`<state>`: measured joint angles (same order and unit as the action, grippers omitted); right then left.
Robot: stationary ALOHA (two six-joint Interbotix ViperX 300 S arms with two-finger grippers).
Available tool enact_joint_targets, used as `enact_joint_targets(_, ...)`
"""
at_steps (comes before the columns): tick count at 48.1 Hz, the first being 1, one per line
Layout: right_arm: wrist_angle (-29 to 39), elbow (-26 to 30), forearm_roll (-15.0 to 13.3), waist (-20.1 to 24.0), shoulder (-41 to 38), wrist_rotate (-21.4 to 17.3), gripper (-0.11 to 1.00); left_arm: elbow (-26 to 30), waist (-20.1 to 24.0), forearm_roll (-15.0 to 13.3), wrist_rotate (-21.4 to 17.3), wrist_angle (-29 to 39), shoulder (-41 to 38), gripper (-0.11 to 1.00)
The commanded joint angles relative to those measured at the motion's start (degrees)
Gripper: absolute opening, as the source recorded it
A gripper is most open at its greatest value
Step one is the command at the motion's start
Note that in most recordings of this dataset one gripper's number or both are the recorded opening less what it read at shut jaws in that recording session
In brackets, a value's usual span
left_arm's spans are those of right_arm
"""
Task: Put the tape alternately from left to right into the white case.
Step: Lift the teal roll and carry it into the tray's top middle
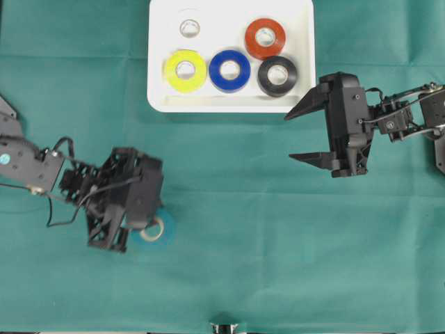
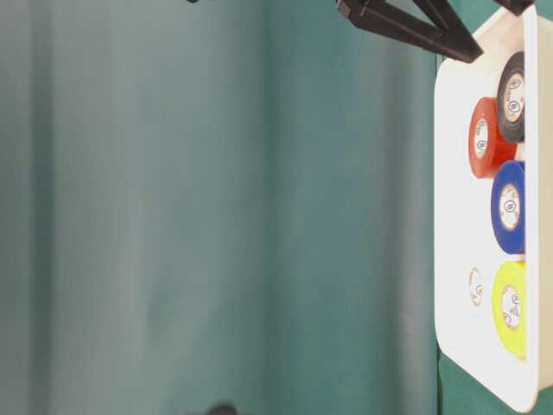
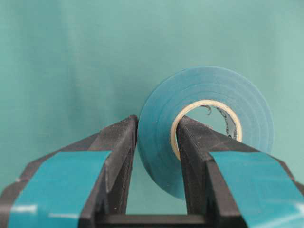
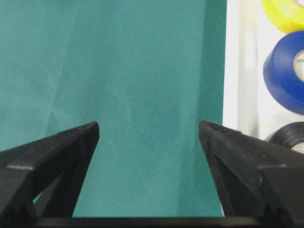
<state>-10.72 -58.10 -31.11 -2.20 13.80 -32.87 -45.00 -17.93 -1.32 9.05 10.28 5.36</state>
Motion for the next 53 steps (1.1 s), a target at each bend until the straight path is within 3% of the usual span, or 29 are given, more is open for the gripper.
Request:
enact_joint_targets(1,-0.35,0.26,0.18,0.09,0.97,-0.09,0.83,1.67,2.37,0.0,-0.09,-0.26,1.49,0.24)
enact_joint_targets(21,-0.35,0.26,0.09,0.09,0.97,-0.09,0.83,4.04,13.36,0.09,-0.44,-0.79,1.05,0.24)
enact_joint_targets(37,-0.35,0.26,0.09,0.09,0.97,-0.09,0.83,5.01,23.12,0.18,-0.35,-5.8,-0.44,0.24)
enact_joint_targets(53,-0.35,0.26,0.09,0.09,0.97,-0.09,0.83,8.17,29.62,0.09,-0.44,-7.82,-3.87,0.24)
